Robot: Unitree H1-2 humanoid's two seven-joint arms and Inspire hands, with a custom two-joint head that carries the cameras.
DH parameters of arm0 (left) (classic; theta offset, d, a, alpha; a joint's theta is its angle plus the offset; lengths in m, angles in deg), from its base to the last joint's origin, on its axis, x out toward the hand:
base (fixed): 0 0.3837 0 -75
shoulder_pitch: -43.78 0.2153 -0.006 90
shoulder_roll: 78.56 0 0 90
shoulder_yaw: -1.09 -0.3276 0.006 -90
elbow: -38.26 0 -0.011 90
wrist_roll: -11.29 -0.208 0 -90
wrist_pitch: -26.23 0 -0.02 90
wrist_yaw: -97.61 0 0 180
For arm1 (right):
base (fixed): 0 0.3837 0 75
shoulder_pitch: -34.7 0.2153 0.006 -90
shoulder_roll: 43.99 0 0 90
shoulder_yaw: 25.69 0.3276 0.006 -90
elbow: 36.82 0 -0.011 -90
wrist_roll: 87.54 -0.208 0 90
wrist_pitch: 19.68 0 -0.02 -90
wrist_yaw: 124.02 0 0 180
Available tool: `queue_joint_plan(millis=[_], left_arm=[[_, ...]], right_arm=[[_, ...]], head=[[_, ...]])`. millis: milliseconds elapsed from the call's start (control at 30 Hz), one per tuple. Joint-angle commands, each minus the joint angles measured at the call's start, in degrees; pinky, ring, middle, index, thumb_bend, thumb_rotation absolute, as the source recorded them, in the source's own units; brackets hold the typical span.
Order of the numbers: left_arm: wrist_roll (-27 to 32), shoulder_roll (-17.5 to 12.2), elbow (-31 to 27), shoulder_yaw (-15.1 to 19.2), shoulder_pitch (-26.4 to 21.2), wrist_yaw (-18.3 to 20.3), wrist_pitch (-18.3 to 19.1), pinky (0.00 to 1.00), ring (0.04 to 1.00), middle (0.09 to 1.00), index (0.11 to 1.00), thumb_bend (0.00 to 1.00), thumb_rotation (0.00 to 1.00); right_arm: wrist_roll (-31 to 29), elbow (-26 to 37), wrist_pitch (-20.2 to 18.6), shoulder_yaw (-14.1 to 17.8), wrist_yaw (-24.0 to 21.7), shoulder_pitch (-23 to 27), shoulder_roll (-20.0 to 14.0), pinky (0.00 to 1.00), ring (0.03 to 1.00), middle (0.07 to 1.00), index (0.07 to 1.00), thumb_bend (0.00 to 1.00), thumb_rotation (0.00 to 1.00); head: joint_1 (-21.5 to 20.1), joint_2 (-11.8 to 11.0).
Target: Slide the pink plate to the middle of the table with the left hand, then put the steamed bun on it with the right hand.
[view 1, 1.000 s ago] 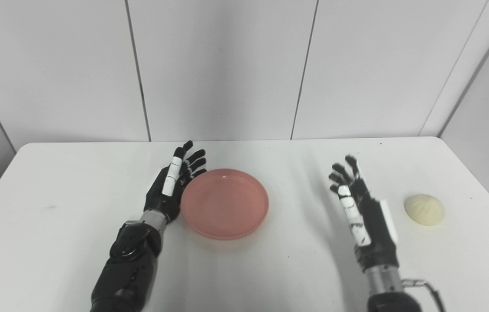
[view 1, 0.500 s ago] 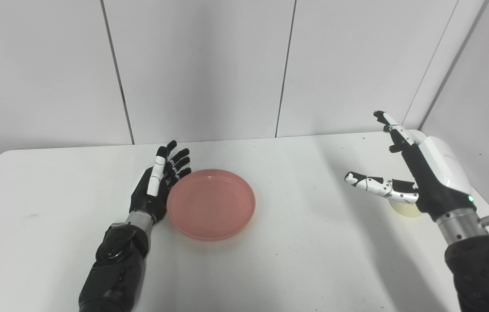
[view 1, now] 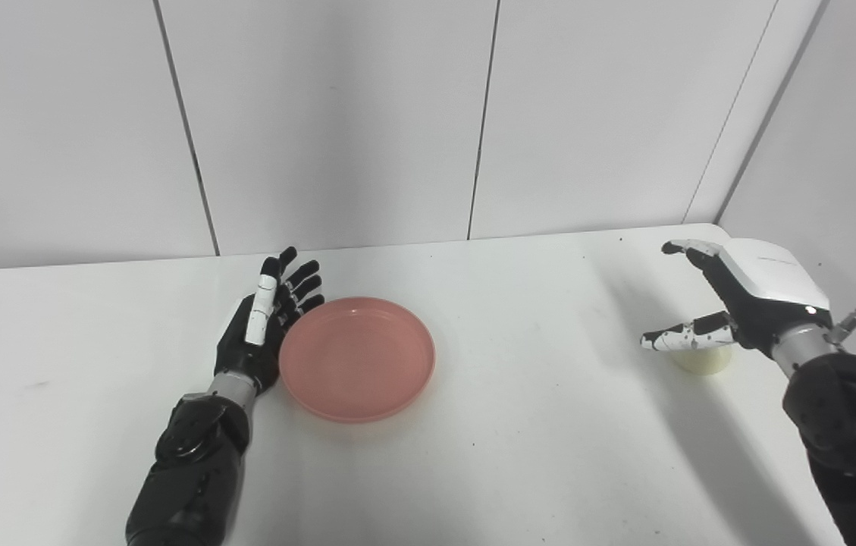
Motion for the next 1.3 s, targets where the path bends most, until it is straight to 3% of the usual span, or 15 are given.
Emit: queue_joint_plan(millis=[0, 467, 867, 1033, 1100, 1267], left_arm=[[-0.5, 0.3, 2.8, -0.1, 1.8, -0.1, 1.9, 0.87, 0.908, 0.889, 0.953, 0.92, 0.84], [-0.6, 0.3, 2.8, -0.2, 2.1, 0.3, 2.1, 0.87, 0.908, 0.901, 0.961, 0.92, 0.83], [-1.0, 0.1, 2.8, -0.7, 2.0, 0.2, 2.4, 0.86, 0.896, 0.899, 0.966, 0.92, 0.84], [-0.6, 0.1, 3.5, -0.5, 1.7, 0.8, 2.2, 0.86, 0.903, 0.904, 0.962, 0.91, 0.83], [-0.4, 0.0, 3.6, -0.3, 1.7, 1.1, 2.2, 0.87, 0.904, 0.905, 0.960, 0.91, 0.82], [-0.8, -0.3, 3.0, -0.5, 1.8, 0.9, 2.8, 0.84, 0.886, 0.907, 0.959, 0.92, 0.82]], right_arm=[[2.0, -0.5, -0.1, 0.2, -0.4, 2.7, -2.3, 0.67, 0.822, 0.854, 0.827, 1.00, 0.39], [-2.5, -17.7, 2.9, -6.1, -2.5, 8.8, -8.7, 0.78, 0.860, 0.902, 0.843, 1.00, 0.50], [-4.7, -25.2, 4.6, -11.6, -4.0, 12.8, -12.6, 0.87, 0.899, 0.911, 0.850, 1.00, 0.54], [-6.7, -28.1, 6.0, -11.9, -3.1, 12.9, -13.2, 0.87, 0.891, 0.899, 0.835, 1.00, 0.55], [-7.5, -28.8, 6.2, -12.4, -3.7, 13.1, -13.3, 0.80, 0.857, 0.892, 0.839, 1.00, 0.56], [-9.1, -32.0, 4.4, -14.5, -8.0, 15.3, -13.5, 0.76, 0.821, 0.866, 0.841, 1.00, 0.53]], head=[[0.0, 0.0], [0.6, -0.4], [0.6, -0.2], [0.7, -0.2], [0.9, -0.1], [0.6, 0.1]])
